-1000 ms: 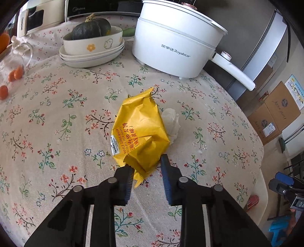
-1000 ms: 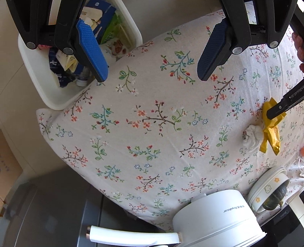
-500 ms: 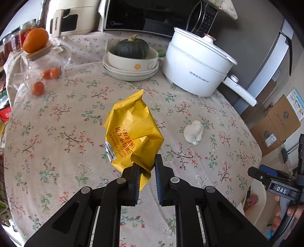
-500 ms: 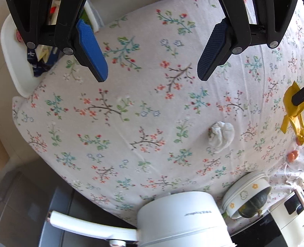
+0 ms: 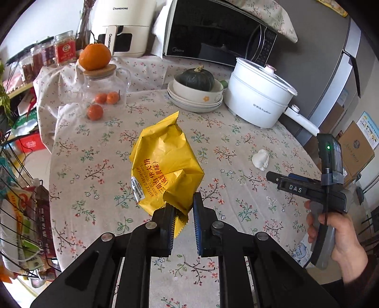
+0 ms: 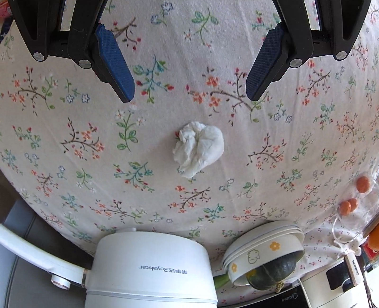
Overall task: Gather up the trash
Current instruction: 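Grasp the white tissue with the right tool while the left tool holds the wrapper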
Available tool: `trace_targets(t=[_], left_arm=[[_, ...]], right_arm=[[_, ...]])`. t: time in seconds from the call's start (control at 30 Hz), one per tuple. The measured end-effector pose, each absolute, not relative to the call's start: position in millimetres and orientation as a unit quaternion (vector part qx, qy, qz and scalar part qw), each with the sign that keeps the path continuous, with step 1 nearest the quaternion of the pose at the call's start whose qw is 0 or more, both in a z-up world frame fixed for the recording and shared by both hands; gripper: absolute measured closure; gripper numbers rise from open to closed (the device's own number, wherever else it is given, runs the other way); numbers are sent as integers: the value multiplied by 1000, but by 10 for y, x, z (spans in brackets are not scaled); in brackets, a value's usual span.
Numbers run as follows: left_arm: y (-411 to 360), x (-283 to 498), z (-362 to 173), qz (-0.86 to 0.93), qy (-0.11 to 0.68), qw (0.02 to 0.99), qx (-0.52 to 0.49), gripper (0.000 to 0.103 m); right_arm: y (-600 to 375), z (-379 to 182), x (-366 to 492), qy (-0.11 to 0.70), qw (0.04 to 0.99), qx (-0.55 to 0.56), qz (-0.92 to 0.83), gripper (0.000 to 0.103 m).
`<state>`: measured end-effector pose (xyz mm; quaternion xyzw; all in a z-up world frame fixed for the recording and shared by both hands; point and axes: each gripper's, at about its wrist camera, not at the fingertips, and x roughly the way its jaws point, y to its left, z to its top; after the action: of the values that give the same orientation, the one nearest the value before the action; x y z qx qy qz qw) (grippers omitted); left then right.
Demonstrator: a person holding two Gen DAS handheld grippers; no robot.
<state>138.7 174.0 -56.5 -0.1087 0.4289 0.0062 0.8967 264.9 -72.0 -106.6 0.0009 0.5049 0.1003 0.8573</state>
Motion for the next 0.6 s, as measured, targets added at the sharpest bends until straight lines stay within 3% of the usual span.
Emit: trace_targets(t=[0.37,0.57,0.6], left_arm=[[1880,1352,-577,0,434,891,-132,89],[1850,1372,-571,-4,434,891,-134,89],[1847,1375,-572,-3,434,891,-135,89]], right_arm=[[-532,-1267,2994,505,856,-10,105,22],[-502,-1347,3072,508,856,-19,95,41],[-500,-1347,3078,508,856,-21,96,49]])
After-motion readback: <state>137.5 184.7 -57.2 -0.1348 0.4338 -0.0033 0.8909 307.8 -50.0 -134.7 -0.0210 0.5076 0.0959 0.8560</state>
